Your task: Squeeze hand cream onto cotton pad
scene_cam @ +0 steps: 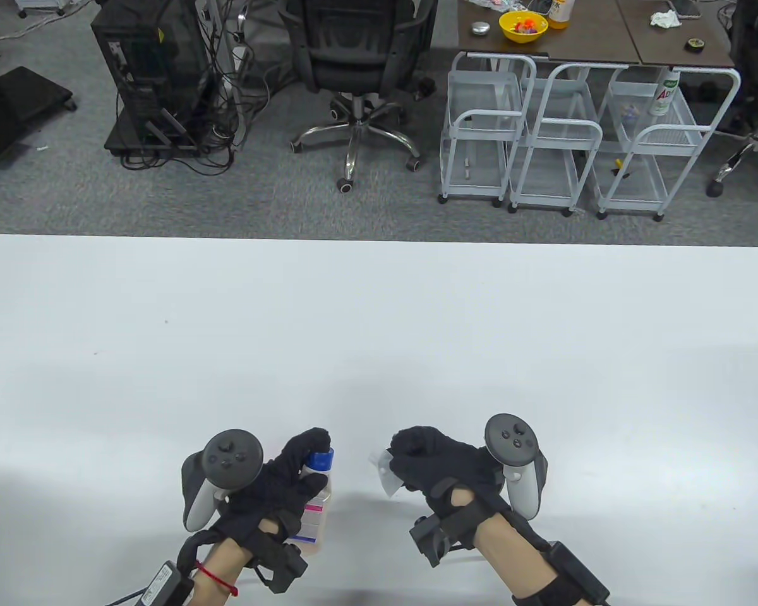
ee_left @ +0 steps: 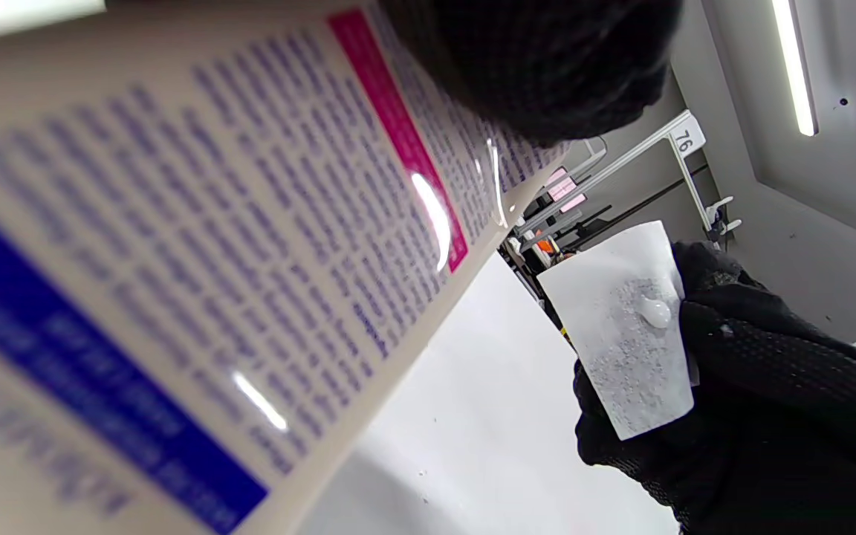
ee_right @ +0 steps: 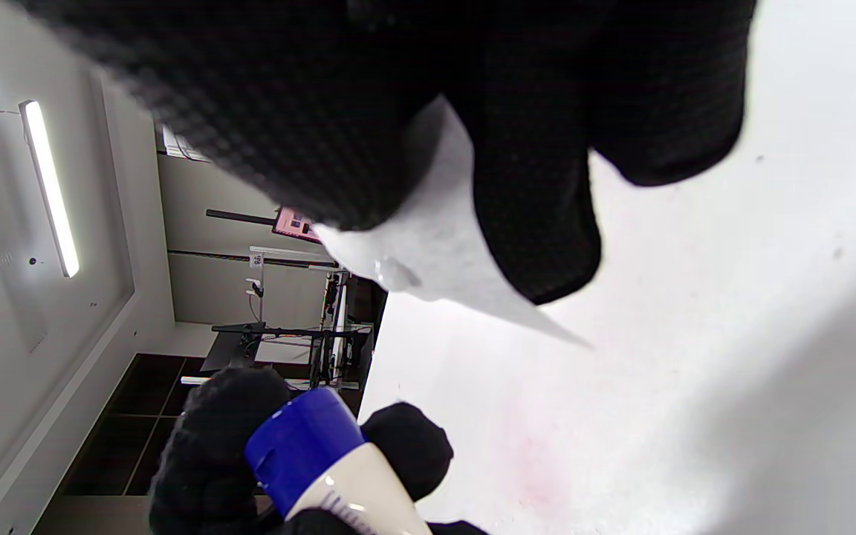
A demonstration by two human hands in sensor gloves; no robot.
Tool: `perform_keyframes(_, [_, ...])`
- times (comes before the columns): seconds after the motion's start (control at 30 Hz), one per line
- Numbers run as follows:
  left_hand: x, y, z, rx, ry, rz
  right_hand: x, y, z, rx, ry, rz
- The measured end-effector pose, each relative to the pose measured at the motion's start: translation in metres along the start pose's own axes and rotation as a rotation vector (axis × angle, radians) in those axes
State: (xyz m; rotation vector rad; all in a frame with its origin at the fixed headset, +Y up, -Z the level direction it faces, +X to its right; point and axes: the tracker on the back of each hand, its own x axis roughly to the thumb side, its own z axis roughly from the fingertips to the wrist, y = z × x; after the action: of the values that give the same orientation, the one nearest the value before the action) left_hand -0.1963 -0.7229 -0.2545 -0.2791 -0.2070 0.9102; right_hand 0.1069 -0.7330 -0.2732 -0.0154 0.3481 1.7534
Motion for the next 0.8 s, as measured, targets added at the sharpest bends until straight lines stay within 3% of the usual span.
perform_keyframes(0.17, [0.003,-0.003,0.001,-0.015,-0.025,-0.038,-0.001,-0.001,-0.001,0.0,-0.004,0.005])
perform_keyframes(0.27, [0.009,-0.005,0.0,-0.097,-0.131,-0.088,-0.001,-0.007,-0.005,-0.013,-0.017,0.02])
perform_keyframes(0.47, [0.005,0.004,0.0,0.027,-0.053,-0.121,-0.004,-0.035,-0.021,0.013,0.002,0.163])
perform_keyframes(0.57, [0.001,0.007,-0.001,0.097,-0.011,-0.232,-0.01,-0.047,-0.028,0.036,0.04,0.235])
perform_keyframes(0.73, [-0.001,0.009,-0.003,0.149,0.047,-0.365,-0.017,-0.062,-0.036,-0.061,0.103,0.424])
perform_keyframes(0.8, [-0.002,0.007,-0.003,0.151,0.064,-0.404,-0.017,-0.068,-0.035,-0.167,0.098,0.486])
